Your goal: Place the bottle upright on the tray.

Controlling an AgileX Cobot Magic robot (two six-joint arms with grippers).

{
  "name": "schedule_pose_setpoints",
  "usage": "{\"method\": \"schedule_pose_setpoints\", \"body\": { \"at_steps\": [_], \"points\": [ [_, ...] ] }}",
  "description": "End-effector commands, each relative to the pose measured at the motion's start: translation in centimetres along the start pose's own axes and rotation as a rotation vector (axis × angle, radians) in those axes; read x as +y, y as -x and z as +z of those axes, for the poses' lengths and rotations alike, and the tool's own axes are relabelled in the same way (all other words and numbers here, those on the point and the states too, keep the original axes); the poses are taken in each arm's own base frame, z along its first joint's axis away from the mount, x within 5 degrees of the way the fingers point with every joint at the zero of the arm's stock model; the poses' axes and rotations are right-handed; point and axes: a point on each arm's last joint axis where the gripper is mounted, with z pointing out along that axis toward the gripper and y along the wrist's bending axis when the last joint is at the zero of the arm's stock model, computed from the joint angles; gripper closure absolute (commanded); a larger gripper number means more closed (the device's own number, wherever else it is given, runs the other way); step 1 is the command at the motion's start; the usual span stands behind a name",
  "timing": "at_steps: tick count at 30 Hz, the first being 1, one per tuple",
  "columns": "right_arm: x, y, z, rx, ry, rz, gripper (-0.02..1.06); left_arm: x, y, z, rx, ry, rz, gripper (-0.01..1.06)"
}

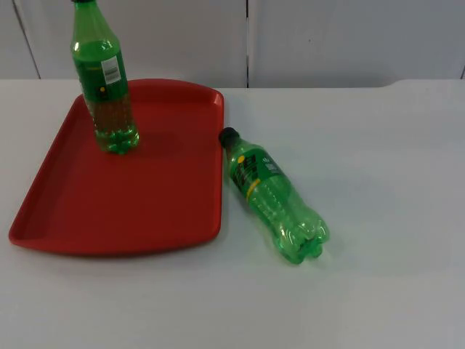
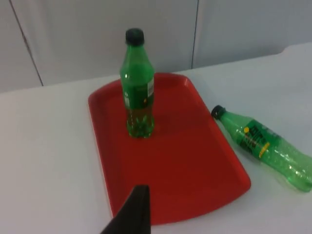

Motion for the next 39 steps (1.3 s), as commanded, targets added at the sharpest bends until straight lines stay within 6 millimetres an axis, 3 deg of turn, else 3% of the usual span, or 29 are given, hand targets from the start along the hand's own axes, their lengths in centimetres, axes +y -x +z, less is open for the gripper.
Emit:
{"method": "schedule_pose_setpoints", "body": {
  "at_steps": [1,8,18,30,39],
  "points": [
    [0.0,0.0,0.0,-0.007,-0.006,-0.002,0.08,0.0,-1.3,-0.1,-0.022,0.002,0.005,0.0],
    [0.0,0.0,0.0,-0.007,-0.006,-0.002,0.08,-0.1,-4.0,-1.2,-0.074,0.019,0.024,0.0],
    [0.0,0.0,0.0,-0.007,-0.006,-0.002,0.08,-0.4,-5.6,-2.9,-0.083,0.019,0.036,0.0],
    [0.0,0.0,0.0,-0.007,-0.006,-0.002,0.08,-0.2,-9.2,-1.3,-0.057,0.024,0.035,0.0],
    [0.0,0.0,0.0,-0.007,-0.006,-0.002,0.08,0.0,-9.4,-1.2,-0.04,0.047,0.033,0.0]
  ]
}}
